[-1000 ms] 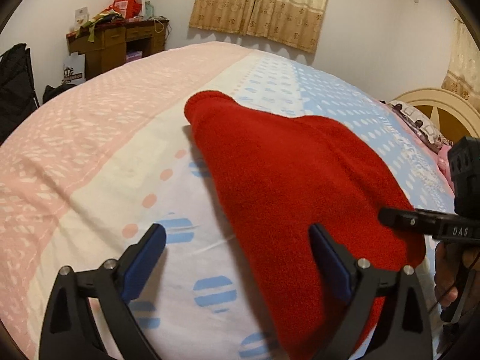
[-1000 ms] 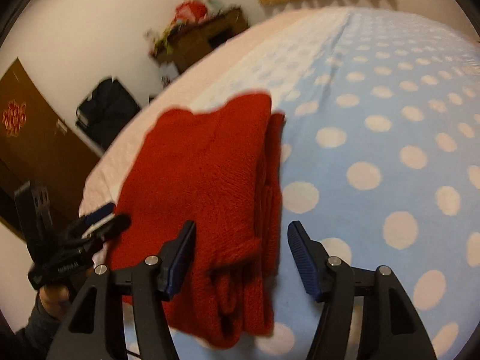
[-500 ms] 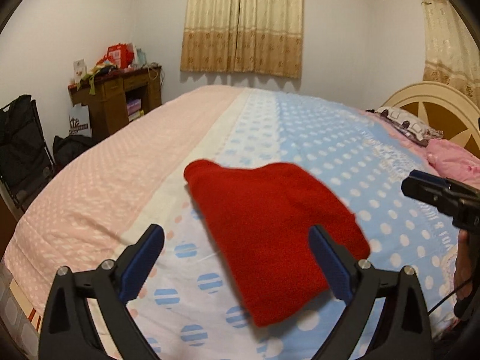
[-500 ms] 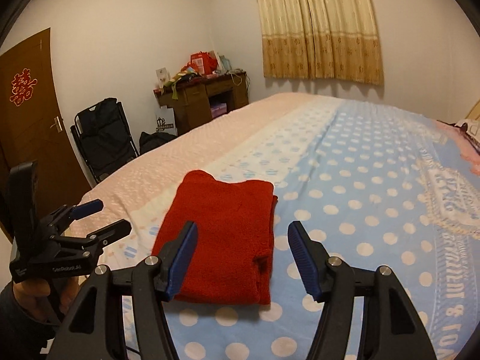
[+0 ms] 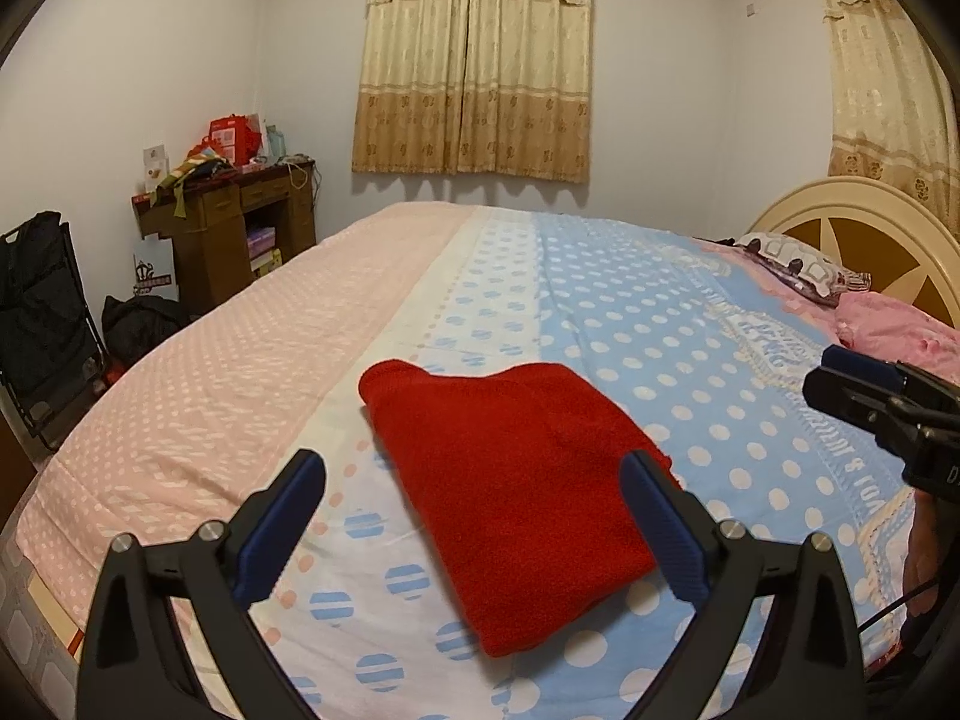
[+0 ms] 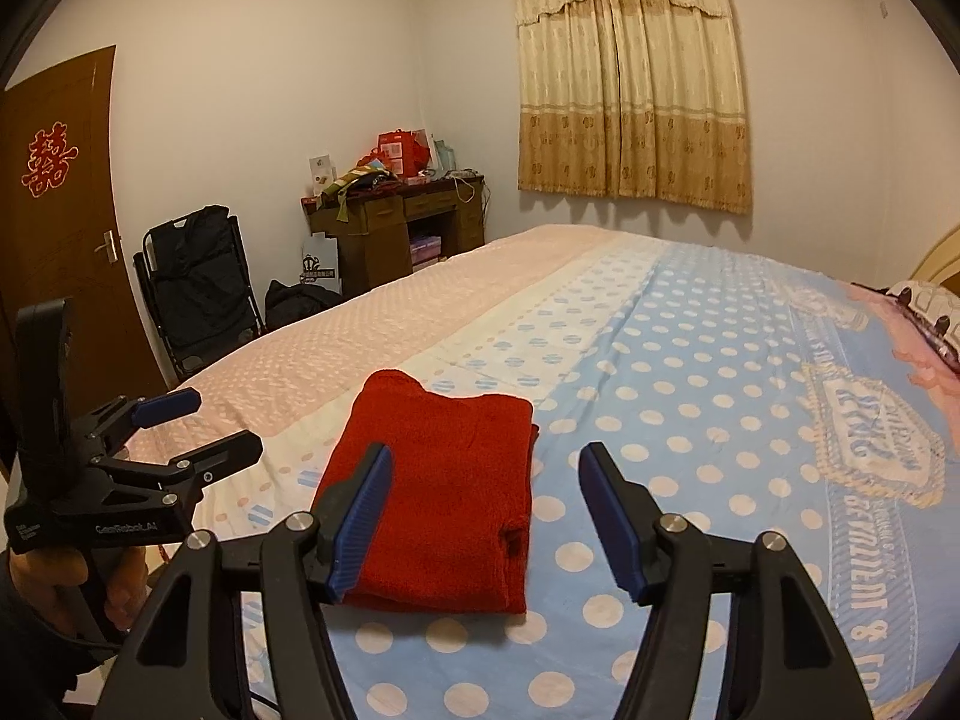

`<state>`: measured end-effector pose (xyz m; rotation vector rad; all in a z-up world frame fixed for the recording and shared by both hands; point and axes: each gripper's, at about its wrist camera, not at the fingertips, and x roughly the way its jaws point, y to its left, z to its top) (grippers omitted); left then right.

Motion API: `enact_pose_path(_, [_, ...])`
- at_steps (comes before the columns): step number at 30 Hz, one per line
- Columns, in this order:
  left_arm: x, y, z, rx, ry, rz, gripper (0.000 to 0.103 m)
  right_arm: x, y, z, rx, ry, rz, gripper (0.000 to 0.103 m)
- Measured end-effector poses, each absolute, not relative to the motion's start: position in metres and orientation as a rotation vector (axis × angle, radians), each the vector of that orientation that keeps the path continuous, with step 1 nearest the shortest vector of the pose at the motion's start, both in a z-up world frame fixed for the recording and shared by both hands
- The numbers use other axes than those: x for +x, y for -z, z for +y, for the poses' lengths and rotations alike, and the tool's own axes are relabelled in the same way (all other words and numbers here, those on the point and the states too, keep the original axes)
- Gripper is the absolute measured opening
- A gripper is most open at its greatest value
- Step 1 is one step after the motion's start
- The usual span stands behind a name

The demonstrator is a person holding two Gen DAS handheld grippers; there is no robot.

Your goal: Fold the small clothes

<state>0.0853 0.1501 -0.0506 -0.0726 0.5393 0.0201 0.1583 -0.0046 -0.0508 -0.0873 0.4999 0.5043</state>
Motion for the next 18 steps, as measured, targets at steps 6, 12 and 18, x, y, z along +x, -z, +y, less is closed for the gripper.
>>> enact_pose_path(6, [0.0833, 0.0493, 0.1492, -0.053, -0.030, 0.532, 0.103, 0.1582, 0.0514, -0.0031, -0.084, -0.511, 0.502, 0.069])
enact_pose_path(12, [0.0839, 0.0510, 0.1498, -0.057, -0.034, 0.538, 0.103, 0.1568, 0.0488, -0.0046, -0.076, -0.510, 0.495, 0.069])
enact_pose_path(18, [0.0840, 0.0514, 0.1488, -0.050, -0.033, 0.532, 0.103, 0.1546, 0.0483, -0.0085, -0.067, -0.500, 0.480, 0.069])
